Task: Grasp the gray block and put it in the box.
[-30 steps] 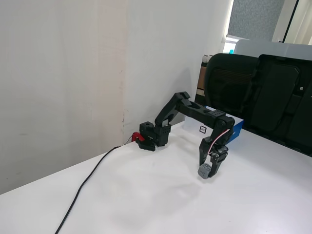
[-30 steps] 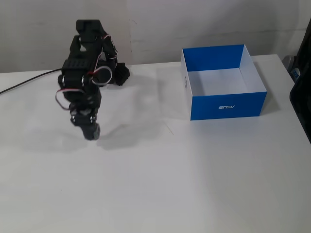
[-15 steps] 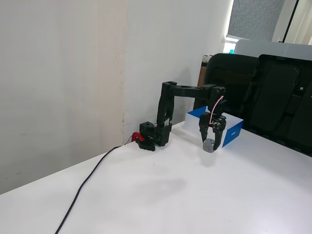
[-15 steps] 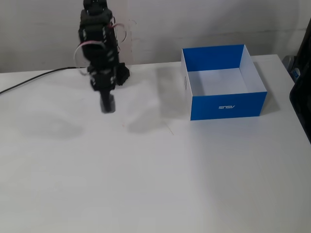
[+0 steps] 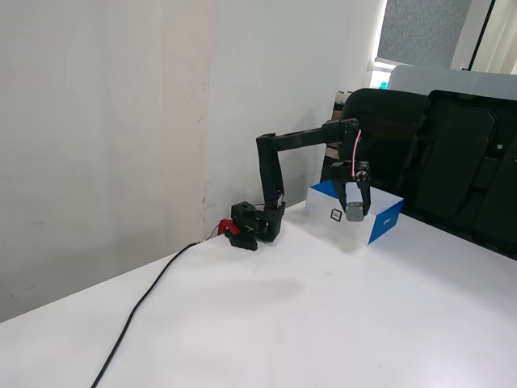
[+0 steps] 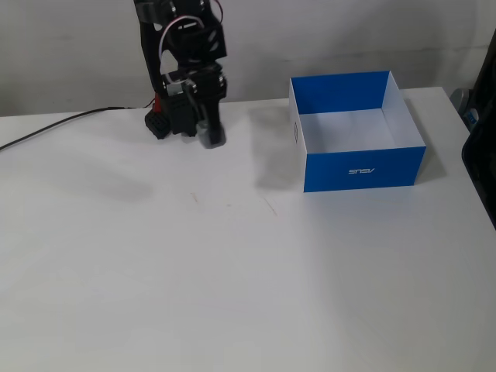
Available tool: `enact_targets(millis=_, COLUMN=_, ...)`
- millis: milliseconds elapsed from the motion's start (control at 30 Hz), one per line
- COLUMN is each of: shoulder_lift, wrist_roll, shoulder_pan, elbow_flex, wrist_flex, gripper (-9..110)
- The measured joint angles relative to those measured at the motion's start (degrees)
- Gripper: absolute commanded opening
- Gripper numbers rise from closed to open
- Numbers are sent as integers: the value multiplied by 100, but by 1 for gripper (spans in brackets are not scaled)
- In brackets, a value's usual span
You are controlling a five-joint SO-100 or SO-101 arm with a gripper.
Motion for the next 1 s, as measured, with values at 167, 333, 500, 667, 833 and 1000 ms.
enact_targets(millis=167, shoulder_lift=316, wrist_roll=97, shoulder_pan=765, elbow_flex=422, wrist_flex=-334, gripper=0)
enact_targets(millis=333, shoulder_lift=483, wrist_roll=229, shoulder_pan=1564, elbow_flex=510, wrist_flex=-598, gripper=0)
enact_targets(millis=500, shoulder_lift=554, wrist_roll=220, shoulder_pan=2329, elbow_flex=598, wrist_flex=-914, gripper=0)
enact_targets(millis=667, shoulder_lift=562, wrist_roll=220, shoulder_pan=3041, elbow_flex=721, wrist_flex=-1345, gripper=0)
enact_targets(millis=833, shoulder_lift=562, wrist_roll=272, shoulder_pan=3647, elbow_flex=967, wrist_flex=-1890, gripper=0)
enact_targets(millis=1000, shoulder_lift=369, wrist_roll=299, shoulder_pan=4025, elbow_flex=984, wrist_flex=-2294, gripper=0)
